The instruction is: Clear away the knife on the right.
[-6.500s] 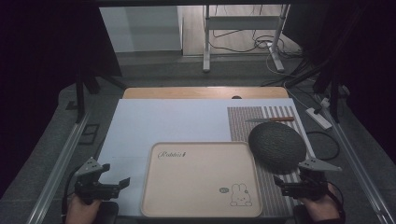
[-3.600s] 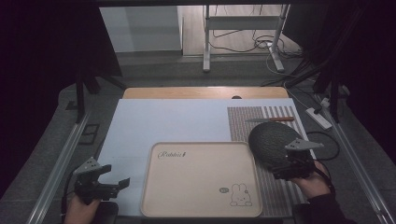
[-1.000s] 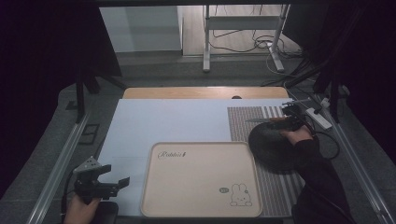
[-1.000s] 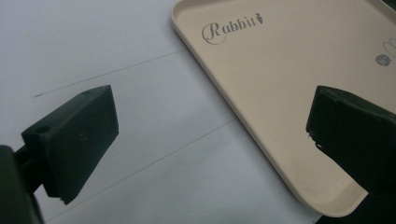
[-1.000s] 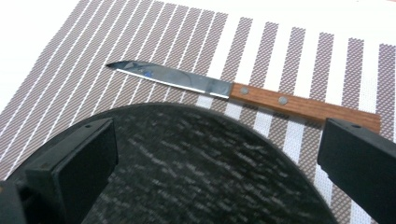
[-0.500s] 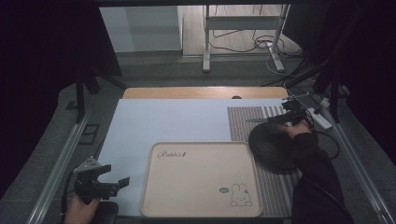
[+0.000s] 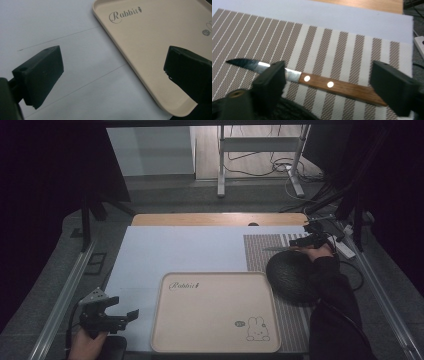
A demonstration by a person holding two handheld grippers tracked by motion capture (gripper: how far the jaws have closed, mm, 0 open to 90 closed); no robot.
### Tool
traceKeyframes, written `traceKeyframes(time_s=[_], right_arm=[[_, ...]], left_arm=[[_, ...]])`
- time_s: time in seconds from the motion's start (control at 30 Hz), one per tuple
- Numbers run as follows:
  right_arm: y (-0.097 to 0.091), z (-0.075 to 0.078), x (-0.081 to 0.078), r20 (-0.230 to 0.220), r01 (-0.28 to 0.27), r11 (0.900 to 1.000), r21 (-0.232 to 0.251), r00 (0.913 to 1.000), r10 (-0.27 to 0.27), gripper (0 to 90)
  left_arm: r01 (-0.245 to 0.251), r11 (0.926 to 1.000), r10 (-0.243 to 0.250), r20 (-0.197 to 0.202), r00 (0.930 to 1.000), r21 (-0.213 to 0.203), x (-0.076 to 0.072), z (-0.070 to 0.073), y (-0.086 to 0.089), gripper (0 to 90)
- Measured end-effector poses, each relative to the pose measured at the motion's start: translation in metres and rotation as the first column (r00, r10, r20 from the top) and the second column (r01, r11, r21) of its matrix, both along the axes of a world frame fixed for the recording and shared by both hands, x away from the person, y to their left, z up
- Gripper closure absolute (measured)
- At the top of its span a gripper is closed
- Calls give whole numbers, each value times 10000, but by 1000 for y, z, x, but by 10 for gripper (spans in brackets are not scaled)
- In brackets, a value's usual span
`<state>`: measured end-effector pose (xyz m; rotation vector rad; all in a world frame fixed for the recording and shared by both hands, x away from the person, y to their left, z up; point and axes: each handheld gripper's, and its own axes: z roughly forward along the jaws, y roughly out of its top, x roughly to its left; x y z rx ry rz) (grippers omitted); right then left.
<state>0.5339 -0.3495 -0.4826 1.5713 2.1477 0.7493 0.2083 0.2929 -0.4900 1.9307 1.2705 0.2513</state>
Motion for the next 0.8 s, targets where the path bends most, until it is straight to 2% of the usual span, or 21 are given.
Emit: traceKeyframes(time_s=[0.1,0.13,0.17,0.2,0.23,0.27,0.4,0.53,0.67,0.7,0.8], right_arm=[[-4,2,3,-92,-78,9997,236,9999,80,351],[-5,2,4,-125,-22,9999,159,9999,24,390],[-6,2,5,-164,-33,10000,77,9999,34,465],[-6,2,5,-164,-33,10000,77,9999,34,465],[-8,1,7,-298,-114,9999,47,9995,116,611],[-8,1,7,-298,-114,9999,47,9995,116,611],[-17,-1,12,-355,-172,9995,-255,9992,163,893],[-32,-6,17,-308,140,9987,-487,9994,-155,897],[-38,-12,18,-317,199,9979,-613,9993,-219,897],[-40,-16,17,-456,176,9959,-887,9987,-217,897],[-42,-15,15,-459,204,9967,-784,9987,-241,897]], left_arm=[[-1,10000,1,0,10000,-1,0,0,0,27],[-1,10000,1,0,10000,-1,0,0,0,27],[-7,10000,7,-2,10000,-10,0,0,0,27],[-8,10000,8,-6,10000,-9,0,0,0,27],[-11,10000,11,-7,10000,-10,0,0,0,28],[-11,10000,11,-11,10000,-10,0,0,0,28],[-19,10000,19,-24,10000,-28,0,0,1,28],[-33,10000,33,-30,10000,-40,0,0,0,29],[-29,10000,29,-25,10000,-31,0,0,0,29],[-26,10000,26,-26,10000,-23,0,0,0,30],[-7,10000,7,-26,10000,0,0,0,0,30]])
